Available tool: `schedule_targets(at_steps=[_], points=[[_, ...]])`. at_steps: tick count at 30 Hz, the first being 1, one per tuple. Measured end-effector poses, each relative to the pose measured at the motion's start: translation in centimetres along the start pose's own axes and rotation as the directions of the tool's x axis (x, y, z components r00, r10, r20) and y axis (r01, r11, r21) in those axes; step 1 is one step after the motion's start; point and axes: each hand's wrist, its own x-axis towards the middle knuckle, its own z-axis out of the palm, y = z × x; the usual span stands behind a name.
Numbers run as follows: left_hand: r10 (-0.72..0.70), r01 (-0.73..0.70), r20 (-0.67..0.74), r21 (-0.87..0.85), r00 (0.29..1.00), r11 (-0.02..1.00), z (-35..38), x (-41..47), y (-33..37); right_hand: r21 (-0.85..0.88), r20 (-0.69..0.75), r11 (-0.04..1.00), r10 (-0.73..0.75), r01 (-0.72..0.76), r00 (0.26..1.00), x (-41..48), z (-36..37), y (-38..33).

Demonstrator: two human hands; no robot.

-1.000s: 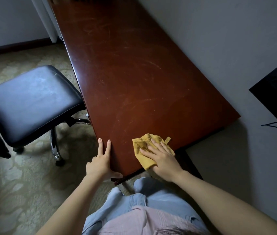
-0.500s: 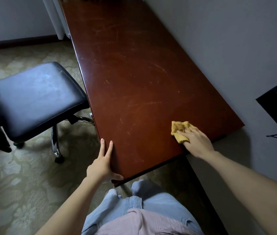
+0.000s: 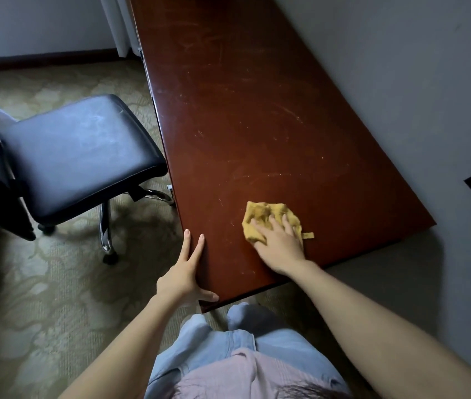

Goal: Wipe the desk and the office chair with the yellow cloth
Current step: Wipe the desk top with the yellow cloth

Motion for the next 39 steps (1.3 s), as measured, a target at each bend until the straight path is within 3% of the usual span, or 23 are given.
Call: schedule_targets(at_steps=[5,8,12,17,21,29,32,35,39], points=[[0.004,-0.004,-0.003,-0.022,1.0,1.0,0.1,0.1,-0.1,0.074,-0.09,0.947,-0.307,0.314,0.947,-4.2,3.3,-0.7],[0.007,-0.007,-0.009,-0.015,1.0,1.0,0.1,0.0,0.1,0.06,-0.044,0.872,-0.484,0.486,0.874,-6.2,4.2,1.0],[-0.009,0.009,-0.018,0.001,1.0,1.0,0.2,0.0,0.3,0.018,0.029,0.809,-0.588,0.587,0.809,-6.6,2.7,4.5],[-0.018,0.018,-0.03,0.011,0.999,1.0,0.1,-0.2,0.5,-0.101,0.028,0.852,-0.514,0.514,0.857,-4.6,-0.3,8.6],[-0.008,0.008,-0.041,-0.012,0.999,1.0,0.1,-0.1,0.3,-0.158,0.123,0.885,-0.423,0.438,0.898,-2.1,-2.9,9.3],[0.045,-0.046,-0.045,-0.018,0.998,0.999,0.2,0.0,-0.7,-0.243,0.155,0.949,-0.164,0.198,0.974,3.0,-4.3,0.6],[0.046,-0.05,-0.063,-0.058,0.997,0.997,0.3,0.0,-1.0,-0.195,0.148,0.975,-0.081,0.11,0.986,3.0,-2.7,-3.1],[0.04,-0.045,-0.065,-0.068,0.997,0.997,0.3,0.1,-1.0,-0.175,0.13,0.972,-0.136,0.158,0.982,1.9,-0.9,-4.7],[0.04,-0.043,-0.062,-0.061,0.997,0.997,0.3,0.0,-1.0,-0.211,0.075,0.902,-0.369,0.376,0.927,-0.2,1.2,-4.1]])
